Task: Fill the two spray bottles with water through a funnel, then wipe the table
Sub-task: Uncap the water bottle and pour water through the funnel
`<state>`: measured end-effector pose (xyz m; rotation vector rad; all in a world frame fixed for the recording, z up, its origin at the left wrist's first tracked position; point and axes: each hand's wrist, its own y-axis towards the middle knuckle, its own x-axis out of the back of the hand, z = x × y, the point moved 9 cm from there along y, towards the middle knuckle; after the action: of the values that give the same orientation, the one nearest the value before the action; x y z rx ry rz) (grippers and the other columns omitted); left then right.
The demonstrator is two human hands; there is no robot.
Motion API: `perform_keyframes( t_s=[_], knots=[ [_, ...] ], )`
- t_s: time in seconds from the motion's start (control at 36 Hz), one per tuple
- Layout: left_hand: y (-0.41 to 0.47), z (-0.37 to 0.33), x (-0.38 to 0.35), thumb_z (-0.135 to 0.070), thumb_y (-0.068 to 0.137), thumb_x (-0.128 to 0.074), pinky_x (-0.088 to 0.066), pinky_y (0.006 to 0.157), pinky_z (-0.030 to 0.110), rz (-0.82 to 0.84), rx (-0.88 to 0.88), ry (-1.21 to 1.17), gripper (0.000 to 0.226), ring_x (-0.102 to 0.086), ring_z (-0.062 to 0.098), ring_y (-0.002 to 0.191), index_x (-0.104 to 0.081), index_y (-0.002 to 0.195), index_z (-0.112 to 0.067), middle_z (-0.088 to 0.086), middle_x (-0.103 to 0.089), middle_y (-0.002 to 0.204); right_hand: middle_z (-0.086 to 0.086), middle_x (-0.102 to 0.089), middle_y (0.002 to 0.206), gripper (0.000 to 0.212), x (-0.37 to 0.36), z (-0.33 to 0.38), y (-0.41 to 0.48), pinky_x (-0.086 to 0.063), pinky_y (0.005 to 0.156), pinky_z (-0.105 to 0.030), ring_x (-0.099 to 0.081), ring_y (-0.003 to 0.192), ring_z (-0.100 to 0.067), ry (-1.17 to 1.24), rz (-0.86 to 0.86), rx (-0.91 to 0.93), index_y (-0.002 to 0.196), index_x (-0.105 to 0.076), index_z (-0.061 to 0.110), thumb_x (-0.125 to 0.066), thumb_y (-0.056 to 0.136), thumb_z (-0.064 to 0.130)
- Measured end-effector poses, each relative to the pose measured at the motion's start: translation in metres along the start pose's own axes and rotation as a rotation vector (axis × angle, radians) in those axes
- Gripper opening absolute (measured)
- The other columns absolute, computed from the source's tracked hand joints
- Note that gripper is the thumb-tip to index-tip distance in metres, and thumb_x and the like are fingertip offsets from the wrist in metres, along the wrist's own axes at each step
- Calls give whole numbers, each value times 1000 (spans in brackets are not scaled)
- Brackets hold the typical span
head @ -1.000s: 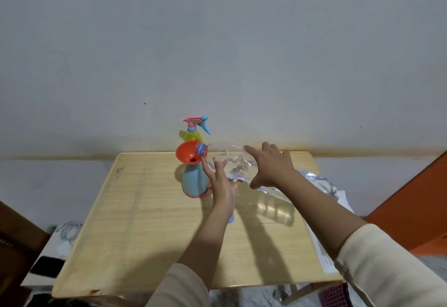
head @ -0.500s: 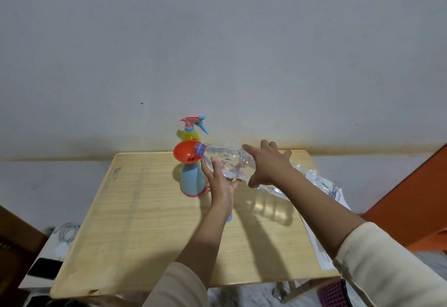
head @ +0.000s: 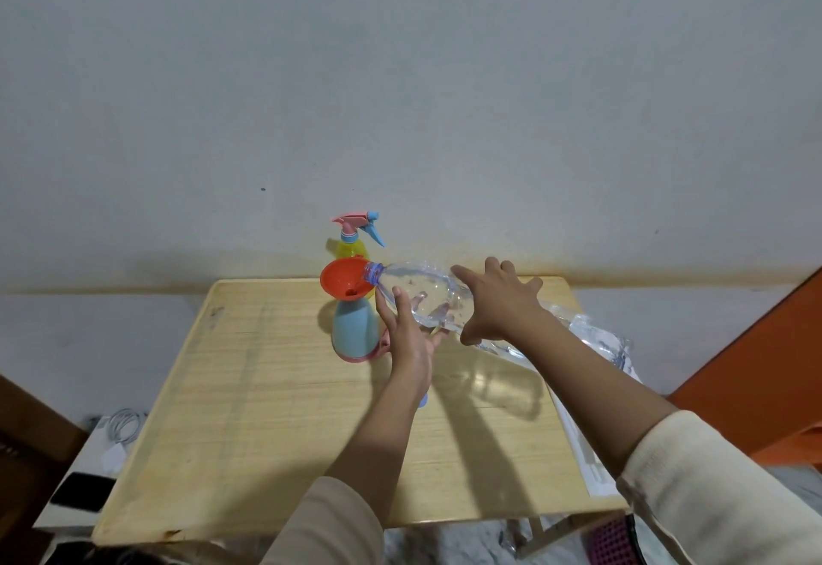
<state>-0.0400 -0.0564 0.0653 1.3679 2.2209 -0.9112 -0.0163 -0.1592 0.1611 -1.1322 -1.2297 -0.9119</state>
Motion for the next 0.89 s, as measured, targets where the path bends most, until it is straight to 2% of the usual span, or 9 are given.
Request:
perform_keyframes(
  t_s=[0.42,0.53,0.67,0.78,0.89],
  knots=[
    [2,5,-1,-48,96,-41,-43,97,59,12,21,1,51,-61,36,110,-18,142,-46,10,-56,128,-7,-36,121,82,0,-1,-1,-34,87,-47,-33,118,-27,-11,0,-6,134,-31,33,-72,63,31],
    [3,6,0,-49,96,-40,-44,97,55,7,23,4,49,-62,36,108,-20,140,-46,9,-57,127,-7,-36,120,80,1,-1,-1,-34,88,-47,-33,118,-27,-14,-6,-3,133,-32,33,-72,64,31],
    [3,3,-1,-48,96,-39,-47,93,50,12,-2,-2,50,-63,29,100,-19,142,-43,-1,-59,114,-7,-36,119,79,2,-1,-1,-34,86,-46,-33,117,-27,-7,-15,0,132,-32,33,-71,64,31],
    [3,5,-2,-48,96,-40,-44,97,55,19,12,8,51,-62,35,107,-18,142,-43,8,-57,124,-7,-36,119,78,2,-2,-1,-34,87,-47,-33,117,-27,-5,-23,0,132,-32,33,-71,64,32],
    [4,7,-2,-49,95,-41,-42,99,59,22,20,20,51,-62,38,107,-19,141,-46,9,-58,126,-7,-36,120,81,-1,-5,-1,-34,87,-48,-33,118,-28,9,-27,-1,133,-31,33,-72,63,32]
  ],
)
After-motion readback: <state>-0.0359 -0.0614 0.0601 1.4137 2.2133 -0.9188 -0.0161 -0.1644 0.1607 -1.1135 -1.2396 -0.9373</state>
